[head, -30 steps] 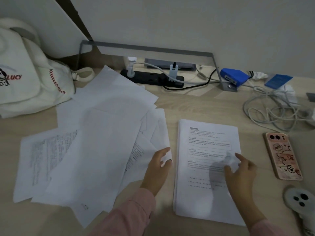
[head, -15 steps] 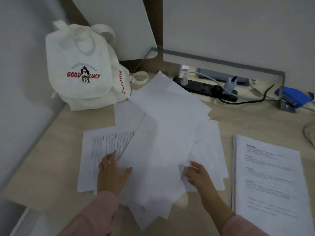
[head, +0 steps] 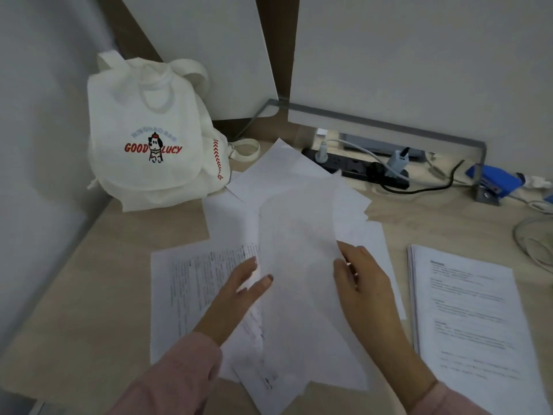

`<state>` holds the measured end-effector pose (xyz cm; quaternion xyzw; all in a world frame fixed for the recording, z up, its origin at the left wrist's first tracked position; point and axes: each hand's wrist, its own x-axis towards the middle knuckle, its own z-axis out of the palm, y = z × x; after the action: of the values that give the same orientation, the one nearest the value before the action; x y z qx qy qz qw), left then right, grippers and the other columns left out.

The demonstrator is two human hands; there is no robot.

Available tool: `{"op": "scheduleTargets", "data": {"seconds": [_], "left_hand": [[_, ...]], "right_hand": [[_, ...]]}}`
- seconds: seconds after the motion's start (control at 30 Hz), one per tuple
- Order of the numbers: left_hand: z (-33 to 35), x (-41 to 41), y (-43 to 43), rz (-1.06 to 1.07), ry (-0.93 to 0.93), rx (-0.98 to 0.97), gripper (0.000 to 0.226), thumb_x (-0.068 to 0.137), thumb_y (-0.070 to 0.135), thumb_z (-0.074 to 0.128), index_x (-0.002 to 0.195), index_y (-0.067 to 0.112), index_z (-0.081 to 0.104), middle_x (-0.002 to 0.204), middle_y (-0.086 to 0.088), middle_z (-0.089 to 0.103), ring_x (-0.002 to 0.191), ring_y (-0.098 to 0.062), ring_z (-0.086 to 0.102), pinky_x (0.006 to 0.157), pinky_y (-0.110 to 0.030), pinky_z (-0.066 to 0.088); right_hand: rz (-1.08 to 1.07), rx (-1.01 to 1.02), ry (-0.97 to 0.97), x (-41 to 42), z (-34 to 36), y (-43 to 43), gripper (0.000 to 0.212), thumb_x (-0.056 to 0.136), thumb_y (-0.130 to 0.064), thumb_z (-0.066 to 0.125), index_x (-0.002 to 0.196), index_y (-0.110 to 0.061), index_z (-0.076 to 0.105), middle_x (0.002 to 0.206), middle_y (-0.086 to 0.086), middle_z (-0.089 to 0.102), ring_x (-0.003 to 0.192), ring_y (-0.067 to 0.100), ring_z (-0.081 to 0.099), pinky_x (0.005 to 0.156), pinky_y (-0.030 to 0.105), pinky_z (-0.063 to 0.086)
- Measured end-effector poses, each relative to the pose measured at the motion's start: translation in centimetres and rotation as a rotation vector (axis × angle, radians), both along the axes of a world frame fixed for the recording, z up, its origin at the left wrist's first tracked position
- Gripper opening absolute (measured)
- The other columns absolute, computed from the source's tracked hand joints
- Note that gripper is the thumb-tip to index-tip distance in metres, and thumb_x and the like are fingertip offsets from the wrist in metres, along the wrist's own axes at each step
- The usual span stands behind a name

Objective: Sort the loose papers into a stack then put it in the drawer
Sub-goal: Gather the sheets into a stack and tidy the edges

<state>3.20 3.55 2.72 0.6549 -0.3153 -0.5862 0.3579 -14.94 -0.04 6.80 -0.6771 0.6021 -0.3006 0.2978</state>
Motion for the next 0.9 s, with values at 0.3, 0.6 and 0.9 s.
{"op": "scheduleTargets", "data": {"seconds": [0.3,0.6,0.9], "left_hand": [[3.3,-1.8,-1.1,0.198,0.35,-0.092,0.044,0.077,0.036,0.069,0.117,0.019,0.062,0.117,-0.004,0.068,0.108,-0.023,0.063,0.102,-0.048,0.044],[-0.3,2.3,0.9,0.486,0.331,0.005,0.029,0.091,0.018,0.053,0.119,0.017,0.06,0.108,-0.002,0.068,0.098,-0.019,0.063,0.081,-0.03,0.053],[-4.2,3.5,4.8,0.446,0.291,0.24,0.025,0.096,0.012,0.045,0.119,0.01,0.053,0.108,-0.014,0.063,0.082,-0.023,0.061,0.072,-0.031,0.059]], "right_hand": [[0.466,-0.071,0.183,3.9,-0.6,3.2,0.049,0.087,-0.045,0.036,0.134,-0.033,0.04,0.109,-0.01,0.046,0.097,0.005,0.047,0.071,0.018,0.044],[0.06,0.315,-0.058,-0.8,-4.4,1.8,0.027,0.089,-0.012,0.057,0.113,-0.025,0.055,0.111,0.0,0.055,0.092,0.006,0.056,0.083,0.024,0.048],[-0.329,0.842,-0.321,-3.2,-7.6,3.5,0.049,0.091,-0.018,0.056,0.135,-0.007,0.039,0.118,0.012,0.053,0.107,0.027,0.054,0.089,0.034,0.044]]}}
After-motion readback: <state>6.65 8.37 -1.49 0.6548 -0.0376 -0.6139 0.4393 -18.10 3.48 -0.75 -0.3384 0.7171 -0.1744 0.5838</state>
